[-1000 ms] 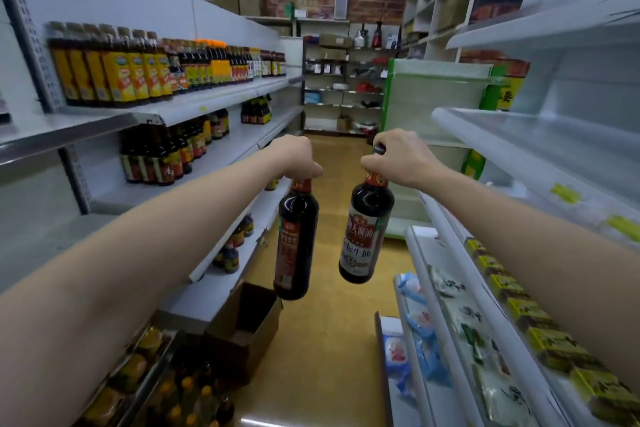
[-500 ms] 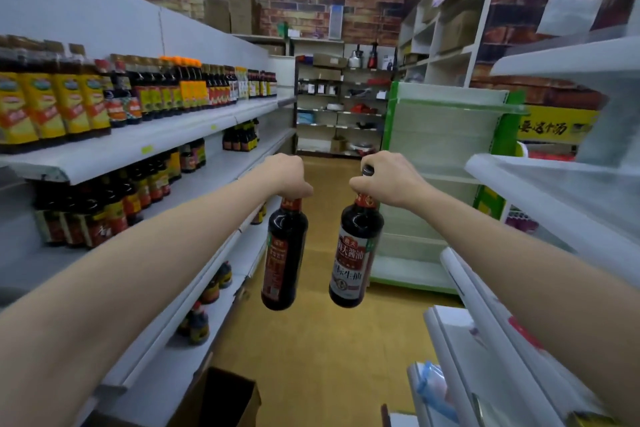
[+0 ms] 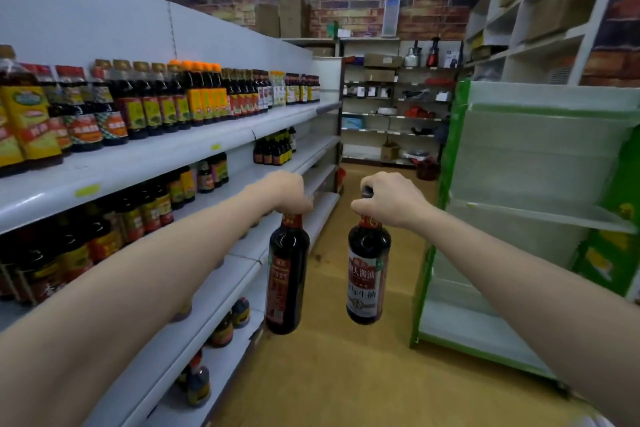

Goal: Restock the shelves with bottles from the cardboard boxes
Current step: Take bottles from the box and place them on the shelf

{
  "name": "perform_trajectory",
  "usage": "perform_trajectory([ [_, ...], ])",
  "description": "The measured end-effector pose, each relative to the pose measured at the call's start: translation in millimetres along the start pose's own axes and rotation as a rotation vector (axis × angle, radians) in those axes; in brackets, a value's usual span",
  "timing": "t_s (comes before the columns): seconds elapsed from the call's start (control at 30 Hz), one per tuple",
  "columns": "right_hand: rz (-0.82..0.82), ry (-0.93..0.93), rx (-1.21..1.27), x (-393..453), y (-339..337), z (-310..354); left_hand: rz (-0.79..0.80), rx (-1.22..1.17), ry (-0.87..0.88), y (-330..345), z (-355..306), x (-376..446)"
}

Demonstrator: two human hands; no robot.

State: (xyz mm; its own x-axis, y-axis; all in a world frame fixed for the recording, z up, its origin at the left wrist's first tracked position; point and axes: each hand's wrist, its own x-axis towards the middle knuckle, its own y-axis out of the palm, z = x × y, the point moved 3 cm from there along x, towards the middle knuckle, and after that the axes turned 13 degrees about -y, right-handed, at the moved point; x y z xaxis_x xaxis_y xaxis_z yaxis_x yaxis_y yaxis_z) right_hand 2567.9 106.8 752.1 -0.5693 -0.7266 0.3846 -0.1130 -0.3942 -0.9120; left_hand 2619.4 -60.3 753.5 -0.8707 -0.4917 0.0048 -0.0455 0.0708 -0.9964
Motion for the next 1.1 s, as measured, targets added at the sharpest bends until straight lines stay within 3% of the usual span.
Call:
perform_trajectory([
  [0.57, 0.026, -0.142, 0.02, 355, 93, -175, -0.18, -0.047, -0.08, -31, -2, 387],
  [0.73, -0.031, -0.101, 0.049, 437, 122, -241, -0.163, 0.045, -0.082, -31, -24, 493],
  [1.1, 0.03, -0.197, 0.067, 642, 180, -395, -0.116, 0.072, -0.183, -26, -98, 730],
])
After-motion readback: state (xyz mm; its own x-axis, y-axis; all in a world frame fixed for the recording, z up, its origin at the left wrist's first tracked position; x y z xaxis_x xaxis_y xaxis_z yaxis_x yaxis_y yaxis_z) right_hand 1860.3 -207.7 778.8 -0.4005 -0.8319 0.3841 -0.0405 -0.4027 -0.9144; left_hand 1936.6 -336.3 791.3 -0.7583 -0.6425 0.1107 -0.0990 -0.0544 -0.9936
